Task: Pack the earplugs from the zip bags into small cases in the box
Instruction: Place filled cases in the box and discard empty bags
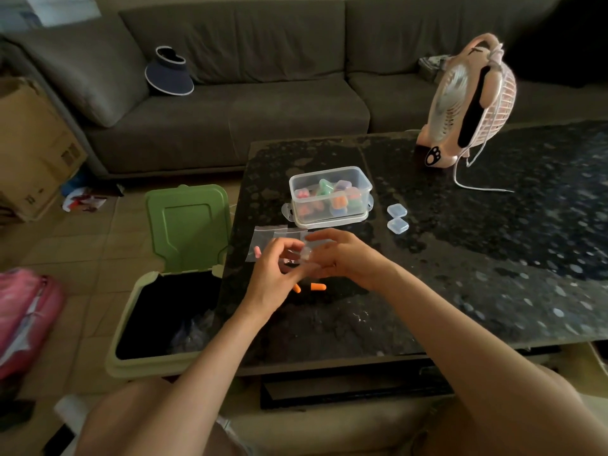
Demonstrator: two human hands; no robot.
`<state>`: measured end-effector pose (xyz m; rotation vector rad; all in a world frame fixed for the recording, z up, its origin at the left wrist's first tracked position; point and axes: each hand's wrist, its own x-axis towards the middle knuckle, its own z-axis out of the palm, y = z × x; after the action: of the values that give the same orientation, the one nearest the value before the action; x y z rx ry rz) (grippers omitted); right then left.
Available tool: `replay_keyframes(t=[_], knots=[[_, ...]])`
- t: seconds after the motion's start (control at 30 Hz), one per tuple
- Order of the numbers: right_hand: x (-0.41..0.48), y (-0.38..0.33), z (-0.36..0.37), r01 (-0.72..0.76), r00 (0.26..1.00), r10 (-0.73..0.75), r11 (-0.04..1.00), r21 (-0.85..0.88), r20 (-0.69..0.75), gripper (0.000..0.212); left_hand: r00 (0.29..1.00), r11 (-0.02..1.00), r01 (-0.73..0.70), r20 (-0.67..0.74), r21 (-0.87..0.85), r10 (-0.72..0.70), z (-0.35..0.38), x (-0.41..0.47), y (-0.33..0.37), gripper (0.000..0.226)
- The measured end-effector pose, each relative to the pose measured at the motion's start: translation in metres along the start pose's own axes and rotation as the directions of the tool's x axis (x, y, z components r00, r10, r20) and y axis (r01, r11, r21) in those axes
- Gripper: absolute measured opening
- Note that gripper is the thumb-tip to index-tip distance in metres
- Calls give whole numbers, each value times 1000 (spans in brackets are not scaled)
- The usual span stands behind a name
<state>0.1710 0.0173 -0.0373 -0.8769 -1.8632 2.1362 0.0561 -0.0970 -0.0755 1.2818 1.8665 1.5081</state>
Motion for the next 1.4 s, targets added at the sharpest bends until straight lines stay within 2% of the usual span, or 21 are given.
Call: replay_keyframes(t=[0.1, 0.23, 0.43, 0.57, 0.7, 0.87, 1.03, 1.07, 1.13, 1.17, 1.2, 1.23, 1.3, 1.4], knots=[[1, 2, 4, 24, 1000, -24, 1000, -11, -9, 47, 1000, 1000, 21, -3, 7, -21, -2, 1, -3, 40], [2, 4, 7, -25, 1000, 25, 997, 68, -12, 43, 1000, 997, -22, 21, 80, 21, -2, 1, -8, 37], [-2, 5, 8, 14, 1000, -13, 998, 68, -20, 45, 999, 990, -44, 9, 132, 43, 0, 0, -8, 41], [-3, 5, 10, 35, 999, -34, 999, 26, -35, 49, 999, 990, -54, 4, 128, 54, 1, -1, -6, 54], [-2, 7, 9, 25, 999, -24, 999, 43, -28, 47, 999, 989, -41, -25, 143, 45, -1, 0, -10, 49], [-3, 7, 12, 57, 995, -64, 995, -81, -80, 26, 993, 989, 11, -117, 148, 7, -2, 2, -9, 35], [3, 13, 15, 30, 987, -63, 976, -215, -150, 29, 996, 984, 46, -86, 172, -31, -2, 2, -9, 44], [5, 16, 15, 26, 974, -103, 935, -353, -202, 25, 995, 985, 53, -96, 166, -37, -2, 1, -8, 40], [9, 24, 13, -4, 946, -231, 695, -719, -228, 21, 992, 985, 50, -122, 163, -30, -3, 2, -6, 34], [9, 27, 13, -16, 947, -257, 560, -828, -192, 25, 989, 983, 54, -143, 173, -29, -4, 3, -7, 35], [9, 30, 13, -22, 958, -242, 470, -882, -152, 30, 985, 979, 64, -170, 192, -31, -6, 5, -9, 37], [8, 32, 13, -25, 971, -207, 422, -906, -123, 34, 981, 976, 77, -189, 205, -38, -7, 6, -13, 39], [8, 35, 13, -27, 979, -175, 389, -921, -103, 31, 976, 969, 109, -210, 222, -62, -9, 8, -18, 40], [10, 38, 13, 1, 974, -208, 415, -910, -94, 17, 978, 965, 123, -192, 230, -79, -8, 7, -18, 39]])
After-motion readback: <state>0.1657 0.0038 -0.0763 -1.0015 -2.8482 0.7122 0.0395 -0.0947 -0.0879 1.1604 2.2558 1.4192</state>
